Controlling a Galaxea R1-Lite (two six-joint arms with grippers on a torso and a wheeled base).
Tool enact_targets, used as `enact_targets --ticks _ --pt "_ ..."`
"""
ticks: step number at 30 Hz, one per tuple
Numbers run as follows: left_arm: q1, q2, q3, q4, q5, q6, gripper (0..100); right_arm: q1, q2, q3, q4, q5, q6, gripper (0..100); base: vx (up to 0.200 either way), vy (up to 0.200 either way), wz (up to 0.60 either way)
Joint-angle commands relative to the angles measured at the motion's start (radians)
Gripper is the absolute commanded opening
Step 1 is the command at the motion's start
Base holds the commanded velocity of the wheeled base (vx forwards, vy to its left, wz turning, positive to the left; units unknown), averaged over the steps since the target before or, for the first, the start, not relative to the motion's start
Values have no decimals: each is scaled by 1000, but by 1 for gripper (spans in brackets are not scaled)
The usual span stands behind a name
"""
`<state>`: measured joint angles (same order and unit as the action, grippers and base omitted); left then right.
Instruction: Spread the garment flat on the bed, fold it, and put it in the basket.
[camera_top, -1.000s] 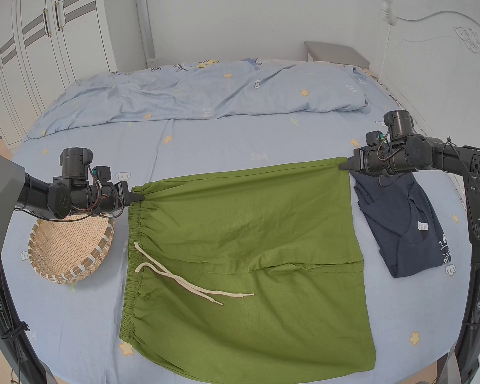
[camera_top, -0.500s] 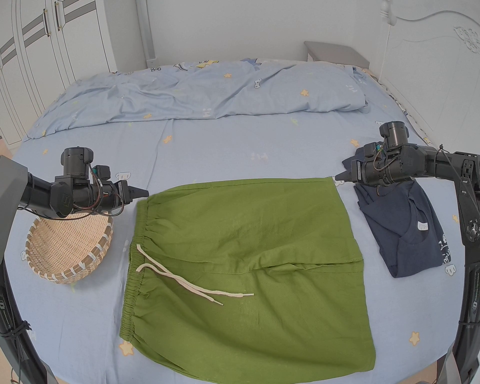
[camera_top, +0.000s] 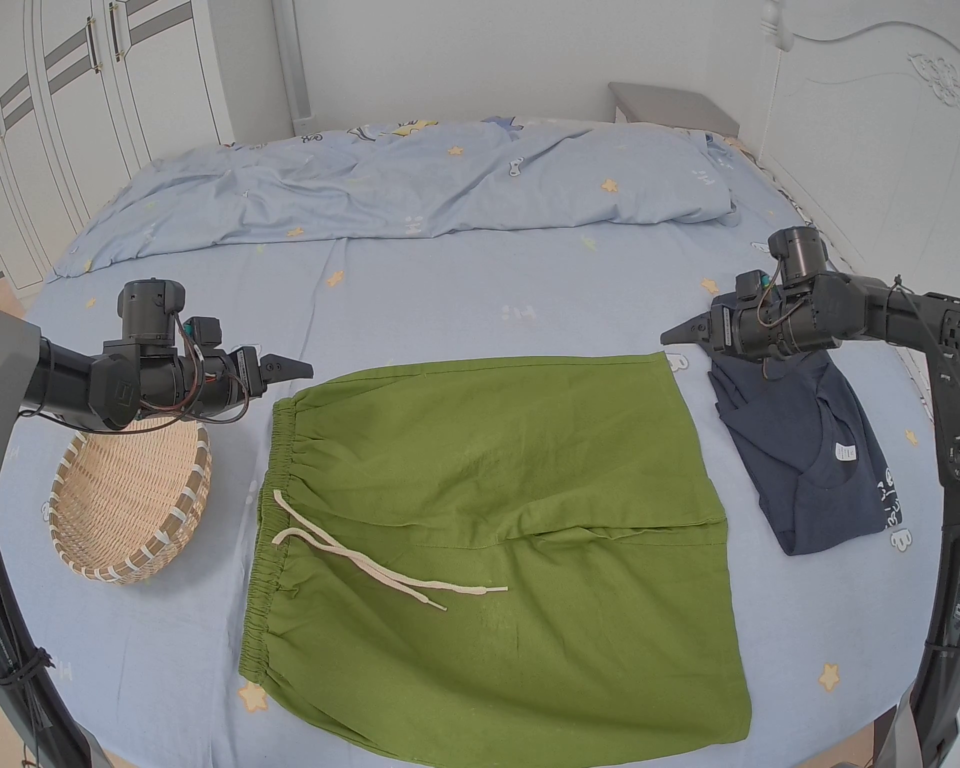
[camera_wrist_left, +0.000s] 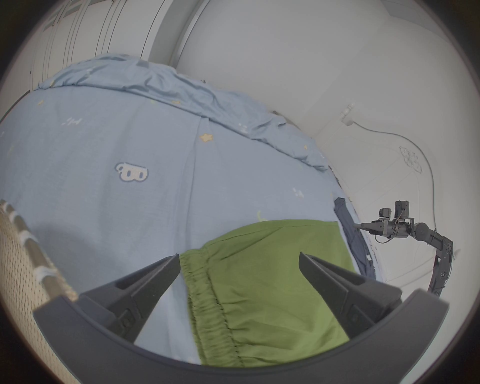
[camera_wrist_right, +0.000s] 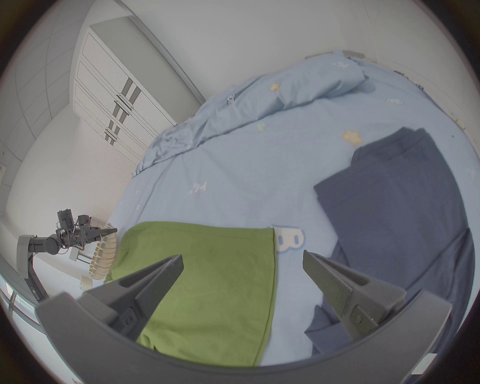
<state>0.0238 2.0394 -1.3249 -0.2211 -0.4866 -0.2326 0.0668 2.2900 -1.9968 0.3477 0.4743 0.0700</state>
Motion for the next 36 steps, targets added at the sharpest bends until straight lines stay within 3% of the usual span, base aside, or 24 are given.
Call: enact_targets --ticks 1,5,6,7,9,13,17,19,29,36 --pt "-33 -179 93 2 -1 -47 100 -15 -222 167 34 10 1 100 0 0 0" --pt "-62 -286 227 0 -7 -122 100 -15 -392 460 -13 18 4 100 0 0 0" --pt "-62 -286 227 0 -7 -122 100 -15 -392 460 -13 18 4 100 0 0 0" --pt "-68 -324 316 0 -12 -146 100 -13 -477 639 -78 20 11 100 0 0 0" --pt "-67 -346 381 2 -13 -152 100 -13 -529 762 -131 20 17 100 0 0 0" --pt "-61 -442 645 -1 -21 -165 100 -2 -672 1142 -365 21 31 100 0 0 0" --pt "-61 -525 808 -1 -69 -166 100 10 -759 1342 -493 33 71 100 0 0 0" --pt "-55 -564 921 -1 -112 -165 100 18 -813 1455 -572 81 109 100 0 0 0" --pt "-56 -585 1196 -189 -135 -162 100 50 -946 1546 -585 113 146 100 0 0 0" --pt "-35 -584 1247 -205 -152 -128 100 61 -945 1552 -588 112 145 100 0 0 0"
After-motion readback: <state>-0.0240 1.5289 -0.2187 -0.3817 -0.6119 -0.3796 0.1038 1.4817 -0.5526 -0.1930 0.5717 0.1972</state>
